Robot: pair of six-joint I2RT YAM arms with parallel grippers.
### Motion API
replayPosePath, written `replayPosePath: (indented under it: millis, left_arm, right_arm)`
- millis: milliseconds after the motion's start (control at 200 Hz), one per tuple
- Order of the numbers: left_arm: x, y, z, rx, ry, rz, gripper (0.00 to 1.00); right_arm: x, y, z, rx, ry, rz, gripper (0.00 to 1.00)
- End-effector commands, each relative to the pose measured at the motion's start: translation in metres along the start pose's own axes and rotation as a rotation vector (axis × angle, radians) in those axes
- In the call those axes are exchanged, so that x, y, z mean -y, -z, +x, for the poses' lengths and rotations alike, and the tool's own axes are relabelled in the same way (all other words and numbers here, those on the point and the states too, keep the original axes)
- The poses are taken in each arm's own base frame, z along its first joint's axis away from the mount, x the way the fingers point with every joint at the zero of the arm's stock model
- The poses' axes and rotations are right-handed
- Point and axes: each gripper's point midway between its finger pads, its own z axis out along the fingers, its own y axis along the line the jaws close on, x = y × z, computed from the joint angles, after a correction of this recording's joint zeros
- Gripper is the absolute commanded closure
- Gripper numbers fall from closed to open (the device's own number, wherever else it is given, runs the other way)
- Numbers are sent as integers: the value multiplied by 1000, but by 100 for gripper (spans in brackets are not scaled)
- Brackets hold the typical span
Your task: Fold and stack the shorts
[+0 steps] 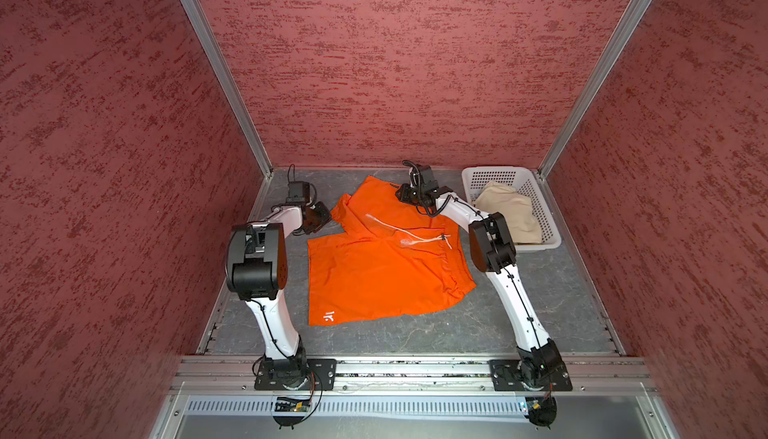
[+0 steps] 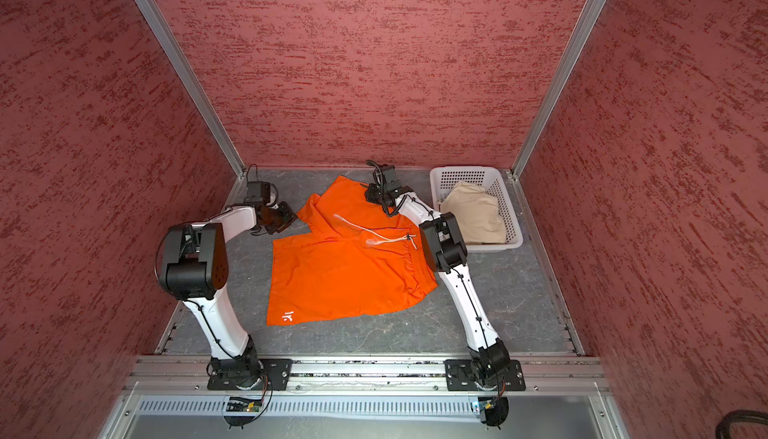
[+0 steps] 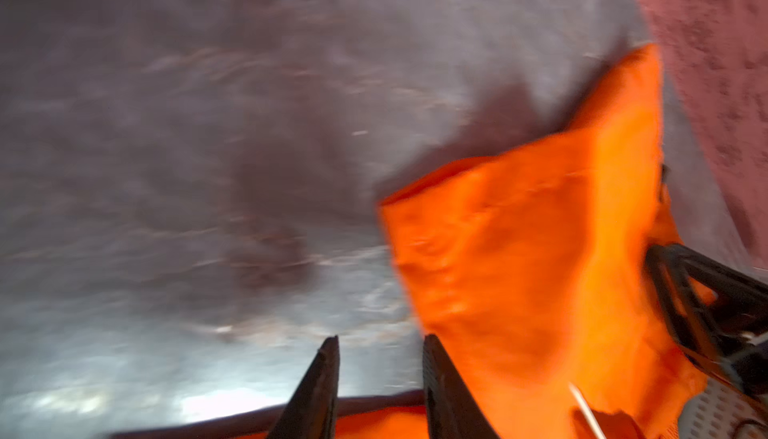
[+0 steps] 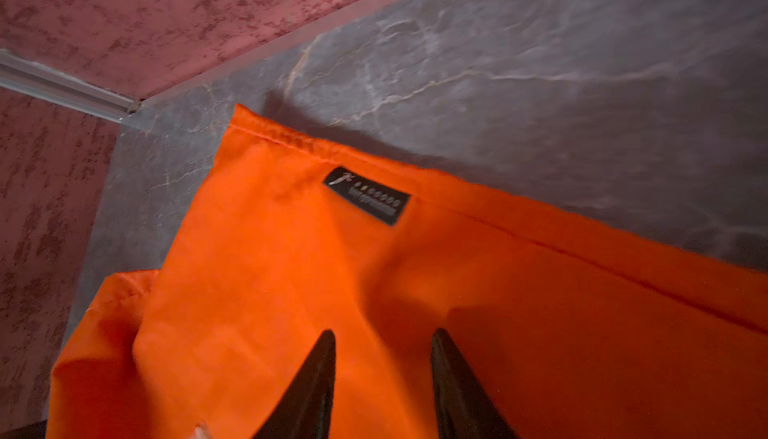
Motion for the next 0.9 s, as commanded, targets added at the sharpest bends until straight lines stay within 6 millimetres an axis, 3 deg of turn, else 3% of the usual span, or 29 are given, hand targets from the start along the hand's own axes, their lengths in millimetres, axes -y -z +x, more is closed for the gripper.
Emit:
replayPosePath:
  millis: [0, 90, 281, 521, 892]
  left_arm:
    - [22, 0, -17, 30, -41, 3, 57]
    - [21, -12, -18, 14, -41, -34, 56]
    - [17, -23, -16, -19, -57, -105, 54]
    - [5, -15, -9, -16, -91, -186, 51]
    - [-15, -22, -4, -45, -84, -250, 48]
  right_arm:
    - [-59, 15, -11, 48, 111, -157, 57]
    - [-75, 13, -7, 45, 155, -201, 55]
    - [-79, -1, -1, 12, 149, -221, 54]
    - [-46, -14, 3, 11, 54, -106, 53]
    - [-37, -17, 8, -7, 47, -82, 54]
